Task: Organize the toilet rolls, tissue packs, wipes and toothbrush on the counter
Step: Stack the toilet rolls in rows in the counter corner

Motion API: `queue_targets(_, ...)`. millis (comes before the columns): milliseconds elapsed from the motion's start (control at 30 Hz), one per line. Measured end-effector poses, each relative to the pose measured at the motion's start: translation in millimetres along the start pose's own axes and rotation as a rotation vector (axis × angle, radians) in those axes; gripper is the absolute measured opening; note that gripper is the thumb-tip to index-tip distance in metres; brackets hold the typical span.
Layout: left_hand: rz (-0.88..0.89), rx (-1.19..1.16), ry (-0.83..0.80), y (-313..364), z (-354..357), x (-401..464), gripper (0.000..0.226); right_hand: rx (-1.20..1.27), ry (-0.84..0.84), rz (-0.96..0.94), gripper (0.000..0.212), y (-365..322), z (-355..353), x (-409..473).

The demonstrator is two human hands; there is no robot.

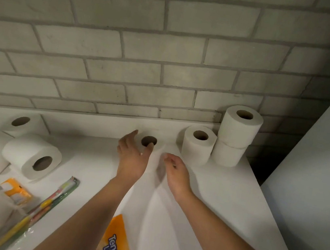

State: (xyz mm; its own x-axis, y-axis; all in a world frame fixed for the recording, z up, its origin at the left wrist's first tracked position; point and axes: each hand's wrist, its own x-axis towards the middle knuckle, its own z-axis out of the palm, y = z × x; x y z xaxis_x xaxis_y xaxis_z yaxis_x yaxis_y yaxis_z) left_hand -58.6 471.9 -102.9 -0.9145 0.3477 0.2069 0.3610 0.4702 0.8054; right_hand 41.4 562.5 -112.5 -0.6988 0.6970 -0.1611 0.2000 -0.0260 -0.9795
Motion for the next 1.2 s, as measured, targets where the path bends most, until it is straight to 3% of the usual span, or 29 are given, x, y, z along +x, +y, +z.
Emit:
queue_targets(67,-0.235,-0.253,-0.074,-7.0,-1.0,3.3,0.072,0.031,-0.035,0.022,0.048,-1.7,11.9,-0.4)
queue_targets(133,-0.311,-0.371,-0.113,-15.0,0.4,8.4,0.071,0.038,-0.041,0.039,0.056,-2.4,19.1,0.4)
queue_targets(300,-0.32,-0.383,-0.199,-52.5,31.9,28.2,0.066,0.068,0.037,0.056,0.058,-5.4,21.9,5.6)
queue_targets(433,-0.269,-0.401,-0.231,-43.7,39.9,33.9,0.063,0.043,0.061,0.026,0.019,-3.8,13.1,14.4)
queue_targets(567,-0.234,-0.423,-0.26,-13.1,37.8,33.7,0.045,0.058,0.105,0.001,0.026,-2.4,4.4,23.3)
queue_targets(700,-0.216,-0.479,-0.299,4.6,38.6,36.5,0.041,0.036,0.134,0.024,0.03,-5.1,0.8,29.6)
queue_targets(1067,-0.318,-0.525,-0.23,7.9,54.1,44.1,0.063,-0.002,0.127,-0.005,0.03,-6.6,0.1,39.8)
queue_targets(1200,-0.327,-0.491,-0.205,1.7,60.2,46.8,0.06,0.0,0.117,0.007,0.034,-6.5,0.4,41.0)
